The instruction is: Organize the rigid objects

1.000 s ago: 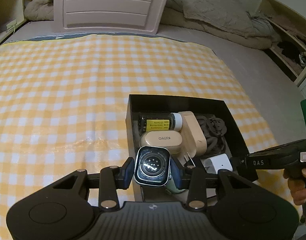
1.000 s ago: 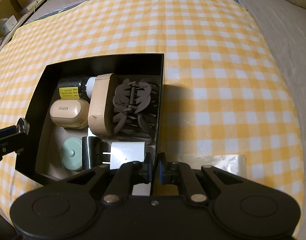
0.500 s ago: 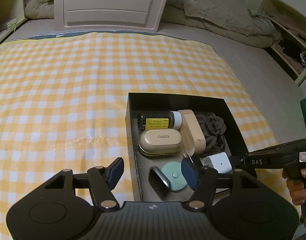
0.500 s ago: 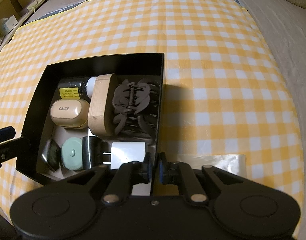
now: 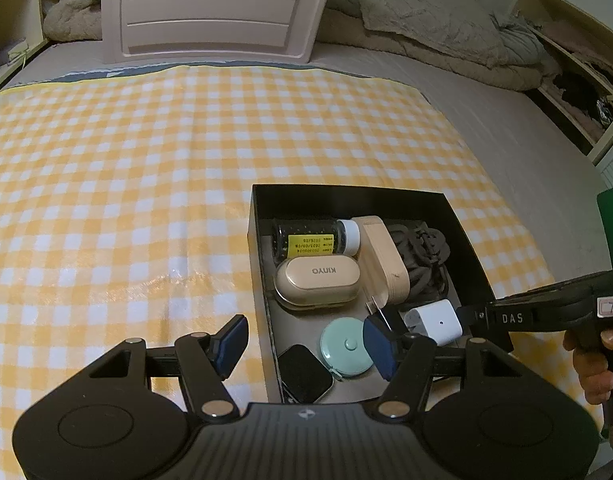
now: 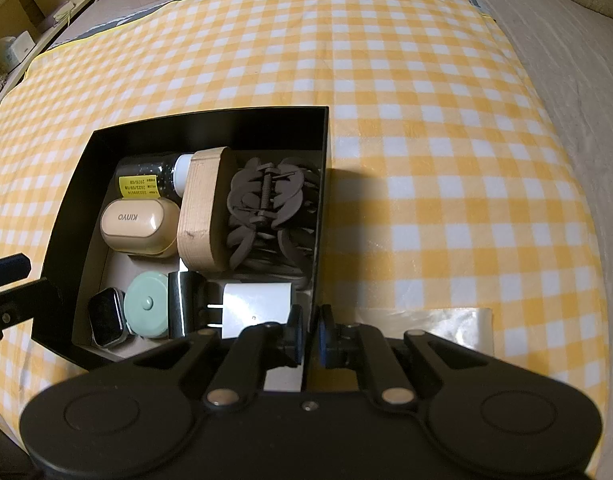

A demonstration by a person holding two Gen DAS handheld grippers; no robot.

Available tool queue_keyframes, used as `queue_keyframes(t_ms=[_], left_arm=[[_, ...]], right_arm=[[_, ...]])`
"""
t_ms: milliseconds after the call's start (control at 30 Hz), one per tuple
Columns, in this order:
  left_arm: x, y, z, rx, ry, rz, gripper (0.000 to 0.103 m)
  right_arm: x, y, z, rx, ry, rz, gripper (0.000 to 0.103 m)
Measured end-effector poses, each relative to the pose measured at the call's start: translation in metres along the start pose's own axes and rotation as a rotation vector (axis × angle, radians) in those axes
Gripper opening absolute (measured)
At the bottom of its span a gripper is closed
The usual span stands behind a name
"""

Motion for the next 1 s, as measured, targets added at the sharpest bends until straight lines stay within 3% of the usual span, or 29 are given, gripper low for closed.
queue_keyframes(t_ms=[233,400,633,833,900,1000], left_arm=[[-0.001,0.0,0.001,0.004,-0.005,-0.001,0.065],[-0.007,-0.001,0.003,0.023,-0.025,-0.042,0.096],[-0.014,-0.002,0.007,0.037,-0.041,-0.065,0.103],[-0.021,-0.003,0.009,0.043,-0.049,-0.092,0.103],[-0.025,-0.003,0.01,0.047,-0.054,-0.105,0.103],[-0.033,-0.004,0.01,0.055,-0.056,-0.124,0.103]], right_arm=[[0.0,0.0,0.0,0.0,0.0,0.0,0.008],[0.0,0.0,-0.001,0.0,-0.001,-0.002,0.01],[-0.021,-0.003,0.004,0.005,-0.005,-0.052,0.015],[-0.054,-0.001,0.021,-0.028,-0.001,-0.128,0.036],[-0.067,0.001,0.026,-0.046,0.013,-0.163,0.054],[-0.089,0.006,0.034,-0.061,0.027,-0.231,0.07]])
Point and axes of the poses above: each gripper's, at about its wrist camera, not at the fingertips, and x roughly the way its jaws point, z to its left, y to its underside, the point moved 6 cm from there along x, roughly the way its jaws point, and after that the axes turned 12 degrees about -y, right-handed, at the moved point
